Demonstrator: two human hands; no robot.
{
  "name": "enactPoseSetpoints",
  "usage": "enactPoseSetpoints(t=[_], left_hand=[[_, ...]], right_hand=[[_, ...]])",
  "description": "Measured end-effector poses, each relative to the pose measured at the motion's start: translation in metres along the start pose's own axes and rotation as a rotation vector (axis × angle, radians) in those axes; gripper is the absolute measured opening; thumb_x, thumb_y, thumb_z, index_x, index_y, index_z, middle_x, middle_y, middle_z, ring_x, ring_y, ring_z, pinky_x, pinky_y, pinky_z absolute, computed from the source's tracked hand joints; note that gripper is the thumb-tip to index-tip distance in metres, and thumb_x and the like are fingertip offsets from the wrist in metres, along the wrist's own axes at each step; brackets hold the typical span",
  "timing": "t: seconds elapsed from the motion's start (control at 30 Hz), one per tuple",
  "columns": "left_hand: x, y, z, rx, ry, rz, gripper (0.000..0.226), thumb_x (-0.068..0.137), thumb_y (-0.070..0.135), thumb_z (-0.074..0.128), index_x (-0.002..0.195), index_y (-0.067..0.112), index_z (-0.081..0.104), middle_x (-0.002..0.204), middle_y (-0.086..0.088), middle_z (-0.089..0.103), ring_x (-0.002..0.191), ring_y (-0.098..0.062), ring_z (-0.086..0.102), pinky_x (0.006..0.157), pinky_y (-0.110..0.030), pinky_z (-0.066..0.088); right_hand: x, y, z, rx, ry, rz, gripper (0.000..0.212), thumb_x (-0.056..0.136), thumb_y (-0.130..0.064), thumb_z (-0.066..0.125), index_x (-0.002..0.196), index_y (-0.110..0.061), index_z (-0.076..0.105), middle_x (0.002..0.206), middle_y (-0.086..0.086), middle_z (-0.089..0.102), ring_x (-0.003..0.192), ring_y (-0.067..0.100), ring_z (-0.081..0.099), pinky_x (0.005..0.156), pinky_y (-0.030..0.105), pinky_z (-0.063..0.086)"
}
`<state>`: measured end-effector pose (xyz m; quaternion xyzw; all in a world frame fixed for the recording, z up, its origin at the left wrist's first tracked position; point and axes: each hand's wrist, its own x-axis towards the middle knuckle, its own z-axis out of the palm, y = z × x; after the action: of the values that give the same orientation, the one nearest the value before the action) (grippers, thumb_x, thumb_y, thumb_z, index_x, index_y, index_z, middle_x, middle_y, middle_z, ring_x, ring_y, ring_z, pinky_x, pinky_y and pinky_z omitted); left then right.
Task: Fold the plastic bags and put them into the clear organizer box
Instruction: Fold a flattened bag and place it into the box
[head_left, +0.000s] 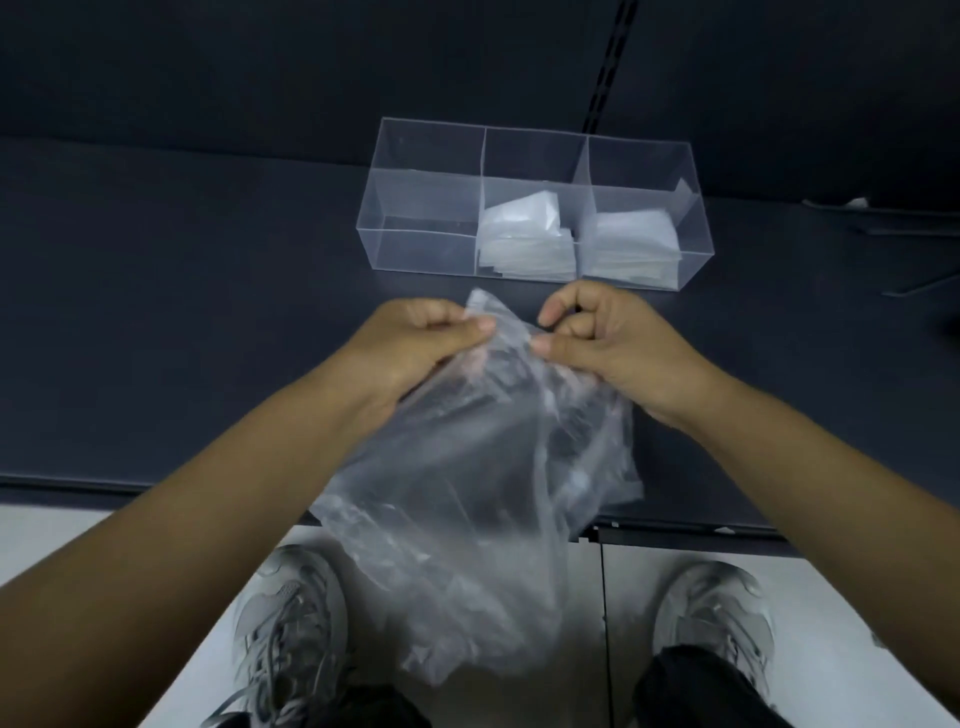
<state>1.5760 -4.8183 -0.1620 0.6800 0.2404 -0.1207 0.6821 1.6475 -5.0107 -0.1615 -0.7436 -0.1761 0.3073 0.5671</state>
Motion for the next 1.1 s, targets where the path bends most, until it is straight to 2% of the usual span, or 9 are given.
enactPoseSetpoints(t=[0.23,0.33,0.43,0.57,0.7,0.83,0.9,1.0,1.1], left_hand=[[0.017,-0.029,-0.053,0.002,0.465,0.008,0.017,0.089,0.025,0.068,0.086,0.009,0.073,0.064,-0.002,0.07,0.053,-0.01,0.064,0.053,-0.019,0.052],[0.019,-0.037,-0.06,-0.004,0.493,0.018,0.02,0.09,0.023,0.066,0.092,0.004,0.072,0.071,-0.006,0.068,0.059,-0.015,0.062,0.062,-0.025,0.055],[0.021,-0.04,-0.061,-0.017,0.504,0.033,0.018,0.09,0.022,0.066,0.089,0.005,0.071,0.073,-0.008,0.067,0.066,-0.02,0.061,0.072,-0.031,0.054],[0.022,-0.041,-0.061,-0.042,0.504,0.04,0.016,0.091,0.021,0.066,0.079,0.01,0.071,0.065,-0.004,0.067,0.066,-0.021,0.061,0.074,-0.034,0.055],[0.023,-0.042,-0.065,-0.048,0.515,0.034,0.016,0.09,0.022,0.067,0.083,0.008,0.071,0.073,-0.01,0.066,0.071,-0.024,0.061,0.077,-0.037,0.055],[0.026,-0.041,-0.072,-0.079,0.546,0.021,0.015,0.088,0.02,0.069,0.075,0.014,0.07,0.069,-0.005,0.065,0.063,-0.017,0.059,0.062,-0.026,0.054],[0.027,-0.041,-0.074,-0.099,0.556,0.019,0.014,0.087,0.019,0.069,0.074,0.015,0.069,0.07,-0.005,0.066,0.064,-0.017,0.06,0.06,-0.025,0.054],[0.028,-0.041,-0.074,-0.089,0.56,0.015,0.012,0.088,0.021,0.069,0.077,0.015,0.069,0.078,-0.009,0.067,0.073,-0.022,0.061,0.074,-0.034,0.055],[0.028,-0.041,-0.072,-0.083,0.564,0.017,0.013,0.088,0.021,0.069,0.078,0.013,0.068,0.087,-0.015,0.066,0.079,-0.026,0.058,0.083,-0.041,0.053]], right_hand=[[-0.011,0.038,-0.052,-0.094,0.318,0.118,0.003,0.089,-0.014,0.064,0.088,-0.013,0.062,0.066,0.003,0.059,0.052,0.003,0.051,0.056,0.02,0.043],[-0.022,0.04,-0.056,-0.026,0.26,0.084,0.025,0.093,-0.039,0.052,0.102,-0.021,0.067,0.086,0.001,0.062,0.072,0.007,0.057,0.07,0.022,0.05],[-0.026,0.033,-0.045,-0.041,0.085,0.103,0.047,0.079,-0.059,0.055,0.115,-0.03,0.063,0.102,-0.004,0.066,0.093,0.01,0.064,0.082,0.024,0.053],[-0.022,0.035,-0.02,-0.135,0.057,0.156,0.039,0.076,-0.031,0.077,0.111,-0.026,0.061,0.094,-0.01,0.072,0.084,0.002,0.067,0.073,0.013,0.051],[-0.02,0.036,-0.023,-0.034,0.255,0.087,0.012,0.09,-0.001,0.06,0.091,-0.011,0.066,0.069,0.0,0.072,0.059,0.006,0.062,0.056,0.014,0.047],[-0.019,0.03,-0.052,-0.038,0.368,0.143,0.02,0.098,-0.006,0.046,0.103,0.002,0.064,0.076,0.007,0.072,0.061,0.007,0.064,0.057,0.015,0.048],[-0.017,0.026,-0.058,0.05,0.387,0.219,0.031,0.102,-0.021,0.041,0.11,0.001,0.062,0.085,0.008,0.073,0.072,0.011,0.067,0.065,0.02,0.052],[-0.012,0.021,-0.047,0.113,0.303,0.306,0.052,0.094,-0.056,0.042,0.113,-0.012,0.062,0.1,0.005,0.073,0.09,0.017,0.07,0.077,0.032,0.056],[-0.005,0.021,-0.024,-0.025,0.324,0.23,0.038,0.086,-0.05,0.061,0.101,-0.015,0.067,0.092,-0.001,0.072,0.079,0.007,0.069,0.069,0.02,0.053]])
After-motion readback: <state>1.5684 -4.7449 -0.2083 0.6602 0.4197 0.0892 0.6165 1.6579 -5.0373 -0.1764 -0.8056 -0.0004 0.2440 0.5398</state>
